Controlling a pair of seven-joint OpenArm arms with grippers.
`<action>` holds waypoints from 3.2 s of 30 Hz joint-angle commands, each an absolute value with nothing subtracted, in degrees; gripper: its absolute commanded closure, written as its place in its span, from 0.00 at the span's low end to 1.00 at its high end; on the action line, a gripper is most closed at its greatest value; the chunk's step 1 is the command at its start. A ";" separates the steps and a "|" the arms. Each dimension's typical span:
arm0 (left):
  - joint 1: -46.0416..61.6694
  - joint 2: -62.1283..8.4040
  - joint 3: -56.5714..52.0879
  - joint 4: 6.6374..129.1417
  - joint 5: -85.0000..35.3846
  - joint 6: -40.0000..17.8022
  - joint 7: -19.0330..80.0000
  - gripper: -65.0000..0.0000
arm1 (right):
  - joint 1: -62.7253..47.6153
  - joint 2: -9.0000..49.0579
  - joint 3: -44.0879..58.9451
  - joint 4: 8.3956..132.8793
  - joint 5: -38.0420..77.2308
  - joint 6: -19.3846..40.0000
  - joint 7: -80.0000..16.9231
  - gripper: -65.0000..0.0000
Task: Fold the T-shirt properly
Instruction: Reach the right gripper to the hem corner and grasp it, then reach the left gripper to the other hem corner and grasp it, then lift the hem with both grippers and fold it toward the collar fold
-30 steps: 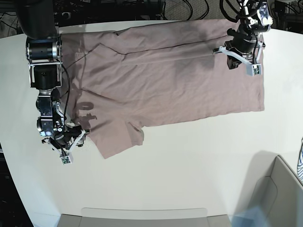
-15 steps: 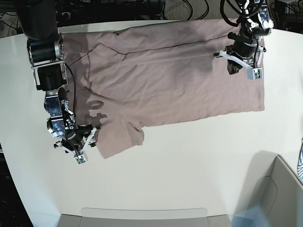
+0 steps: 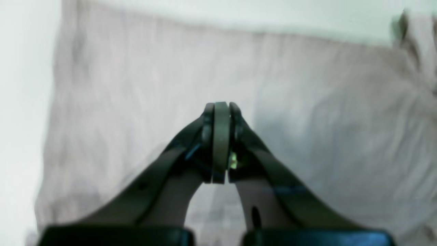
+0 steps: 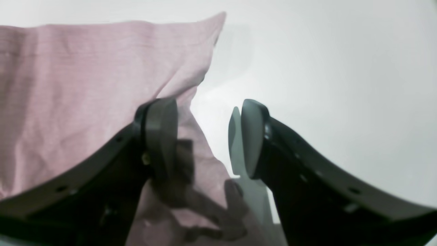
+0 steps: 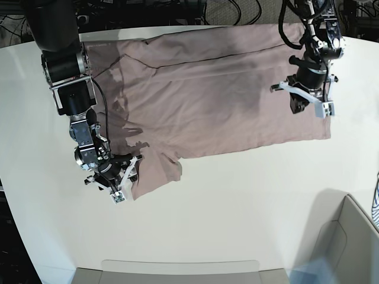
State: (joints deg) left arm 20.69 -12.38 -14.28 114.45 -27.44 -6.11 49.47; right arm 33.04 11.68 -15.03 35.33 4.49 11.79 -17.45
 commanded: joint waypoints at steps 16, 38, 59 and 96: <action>-4.35 -28.70 -15.43 77.76 -28.09 -7.08 45.49 0.60 | 31.52 13.41 -15.16 38.64 3.65 12.70 -20.44 0.53; -5.58 -32.66 -10.15 60.97 -33.54 -21.05 43.56 0.64 | 31.60 12.97 -15.16 38.20 3.65 12.70 -20.26 0.53; -7.87 -29.14 -9.36 58.95 -33.45 -21.41 37.76 1.00 | 36.44 13.14 -14.99 38.55 3.65 12.44 -16.22 1.00; 5.49 -28.18 -18.24 84.79 -33.54 -21.32 45.85 1.00 | 14.64 14.64 4.00 83.21 3.74 12.70 -37.76 1.00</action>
State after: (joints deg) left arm 5.80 -26.98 -17.80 83.59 -33.06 -21.04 46.70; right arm 13.21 14.04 3.49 82.11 3.49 12.88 -39.09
